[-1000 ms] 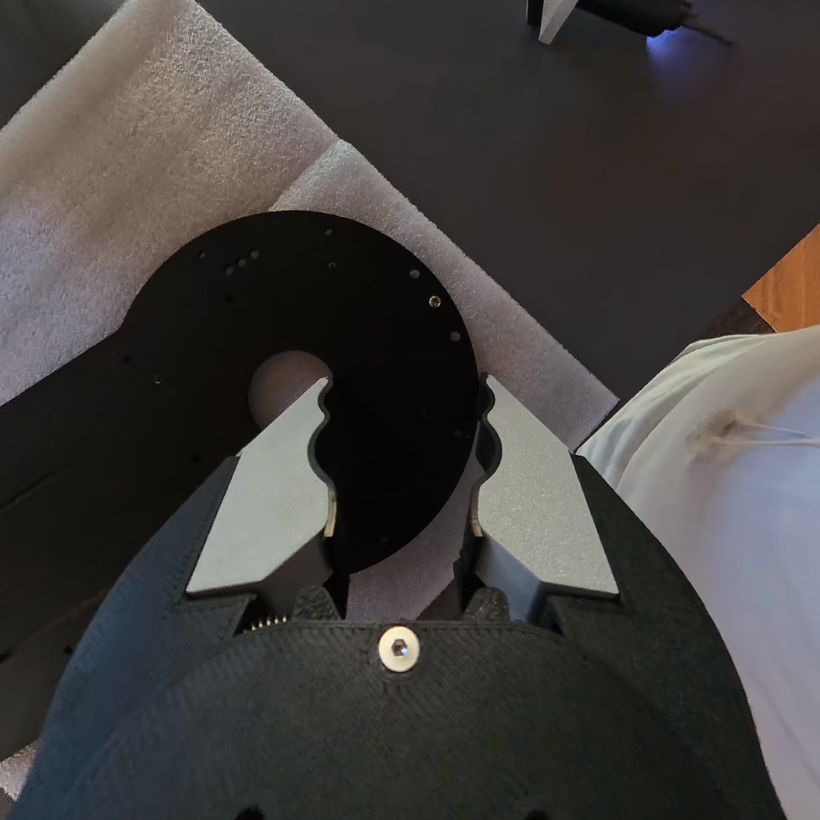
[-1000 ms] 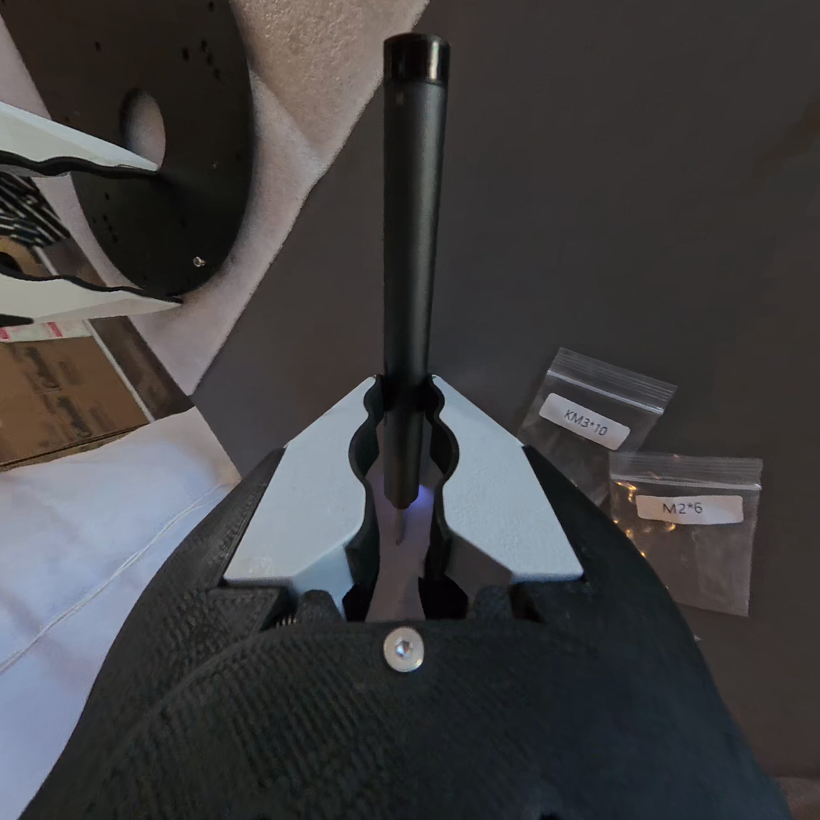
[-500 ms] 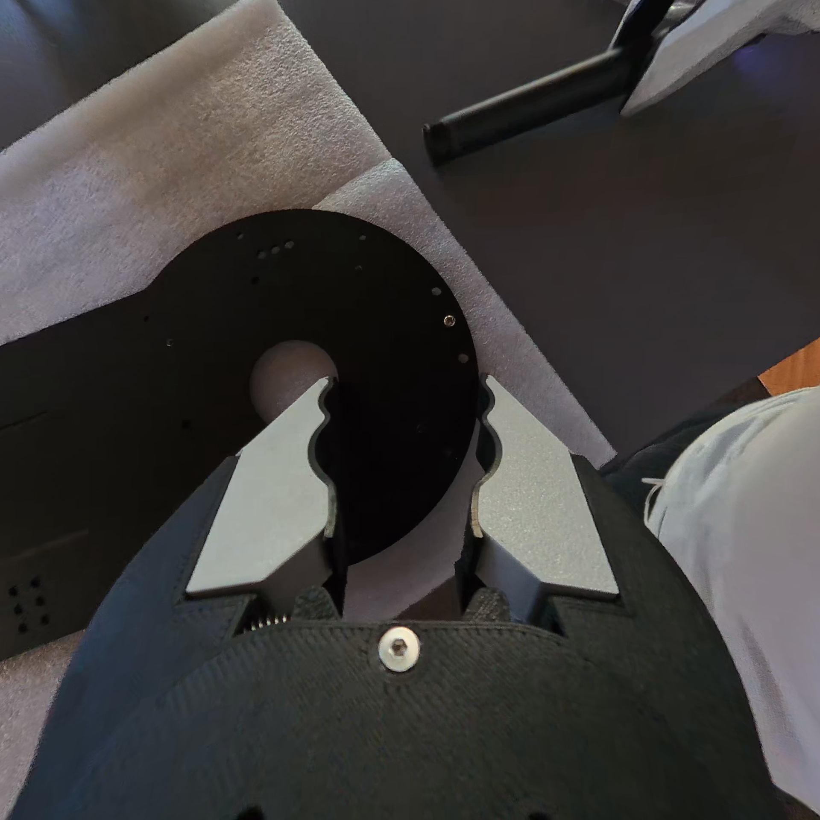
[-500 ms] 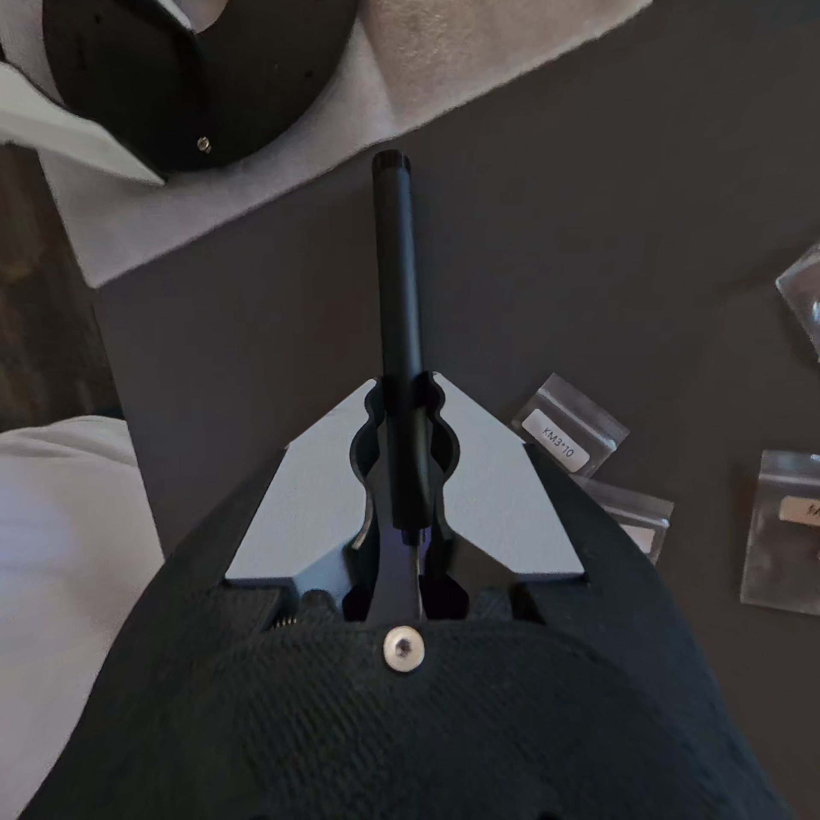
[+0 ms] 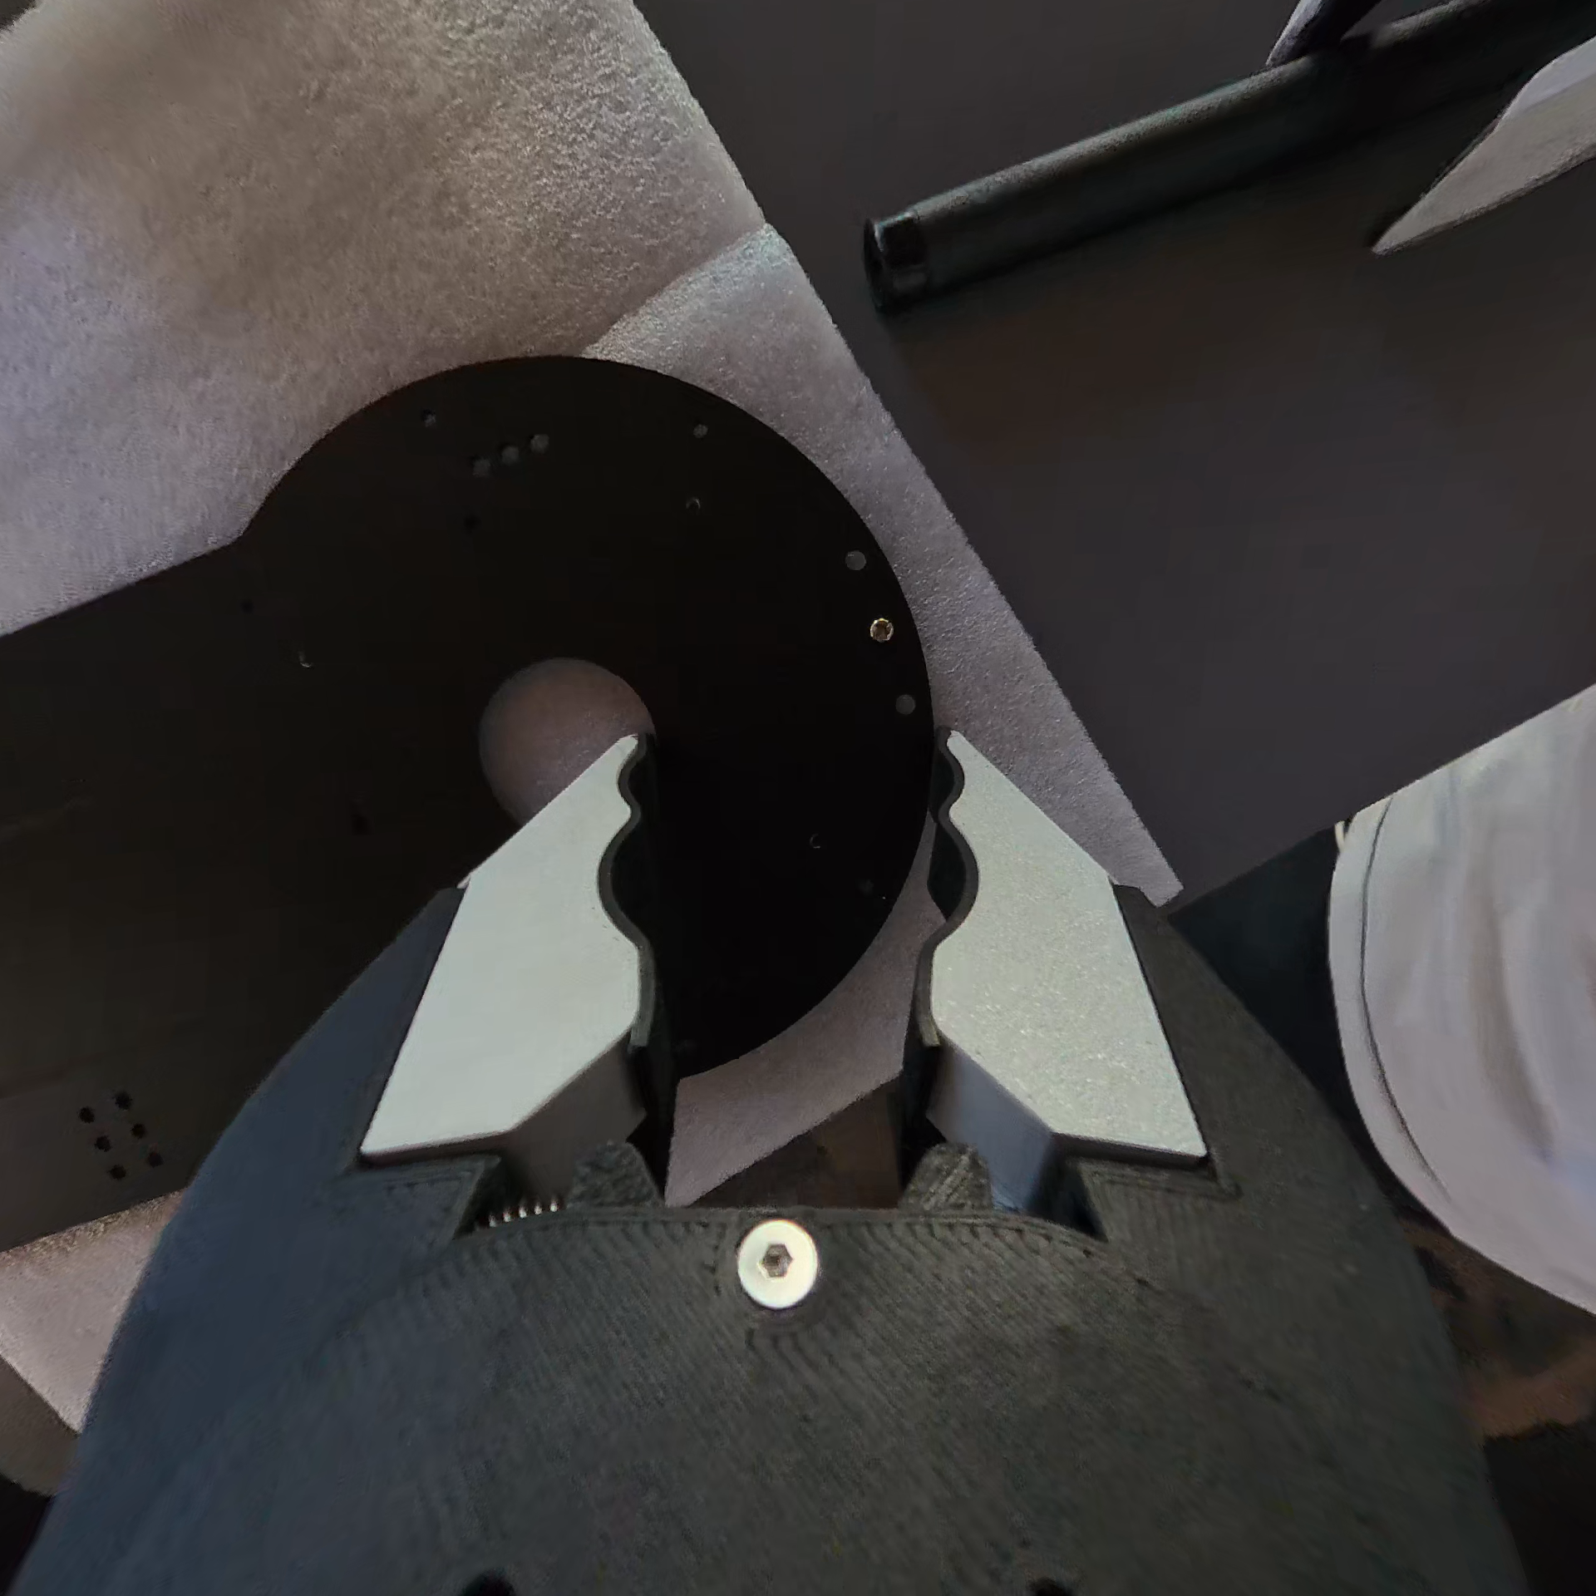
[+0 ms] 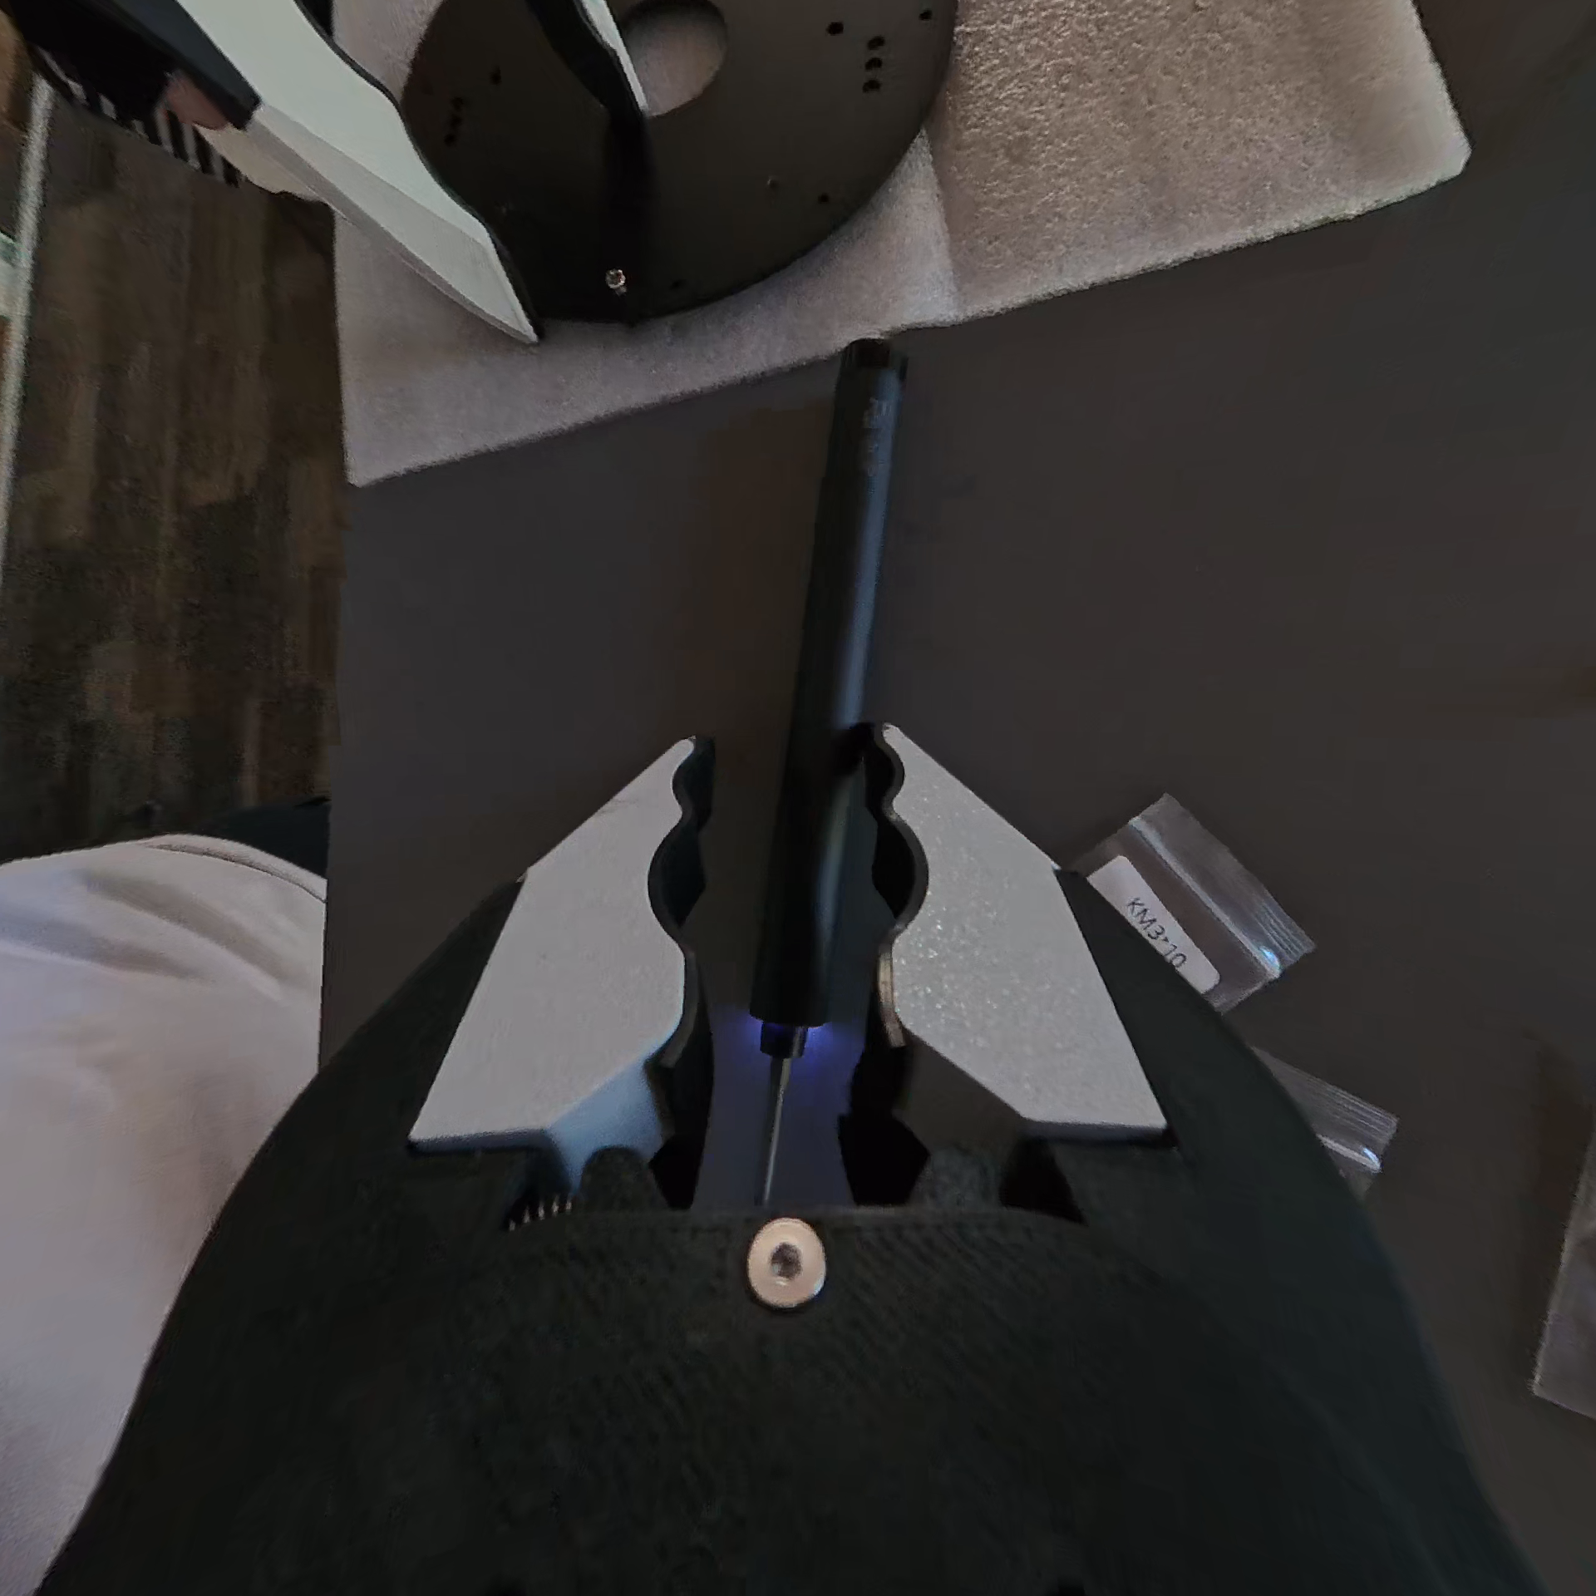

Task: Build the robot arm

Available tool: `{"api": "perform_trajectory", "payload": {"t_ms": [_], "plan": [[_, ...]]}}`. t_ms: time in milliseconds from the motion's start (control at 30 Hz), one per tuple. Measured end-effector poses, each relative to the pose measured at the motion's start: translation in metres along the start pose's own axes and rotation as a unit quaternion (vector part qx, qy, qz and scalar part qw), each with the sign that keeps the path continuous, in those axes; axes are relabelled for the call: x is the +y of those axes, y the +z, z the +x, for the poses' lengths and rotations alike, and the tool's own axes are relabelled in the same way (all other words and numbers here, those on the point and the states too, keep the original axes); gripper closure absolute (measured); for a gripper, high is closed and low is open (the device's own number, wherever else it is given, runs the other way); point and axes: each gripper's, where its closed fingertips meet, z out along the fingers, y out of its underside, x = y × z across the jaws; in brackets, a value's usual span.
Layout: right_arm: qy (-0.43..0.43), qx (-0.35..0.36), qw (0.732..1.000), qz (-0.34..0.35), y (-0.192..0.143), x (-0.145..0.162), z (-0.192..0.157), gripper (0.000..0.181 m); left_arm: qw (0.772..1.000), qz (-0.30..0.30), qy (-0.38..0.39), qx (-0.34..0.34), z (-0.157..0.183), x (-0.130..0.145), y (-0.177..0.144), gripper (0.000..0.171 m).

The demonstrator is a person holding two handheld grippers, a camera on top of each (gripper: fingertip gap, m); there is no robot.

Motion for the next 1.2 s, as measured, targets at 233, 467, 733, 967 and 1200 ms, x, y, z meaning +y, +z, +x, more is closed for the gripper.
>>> {"api": "perform_trajectory", "payload": {"t_ms": [233, 467, 733, 967, 1200], "plan": [[-0.027, -0.019, 0.999, -0.001, 0.000, 0.001, 0.006, 0.159, 1.000, 0.000, -0.007, -0.004, -0.001, -0.002, 0.001, 0.109], [0.007, -0.057, 0.998, 0.017, -0.002, 0.001, 0.007, 0.162, 1.000, -0.011, -0.009, -0.010, -0.001, -0.002, 0.002, 0.109], [-0.015, -0.027, 0.998, 0.063, -0.006, -0.013, 0.015, 0.141, 0.999, 0.026, -0.013, -0.023, -0.001, -0.005, 0.001, 0.109], [-0.188, -0.046, 0.967, 0.166, -0.031, -0.052, -0.024, 0.142, 0.994, 0.098, 0.012, -0.056, -0.001, -0.010, -0.003, 0.111], [-0.497, 0.072, 0.859, 0.100, 0.032, -0.090, -0.036, 0.150, 0.994, 0.102, 0.011, -0.025, -0.004, -0.013, 0.000, 0.112]]}}
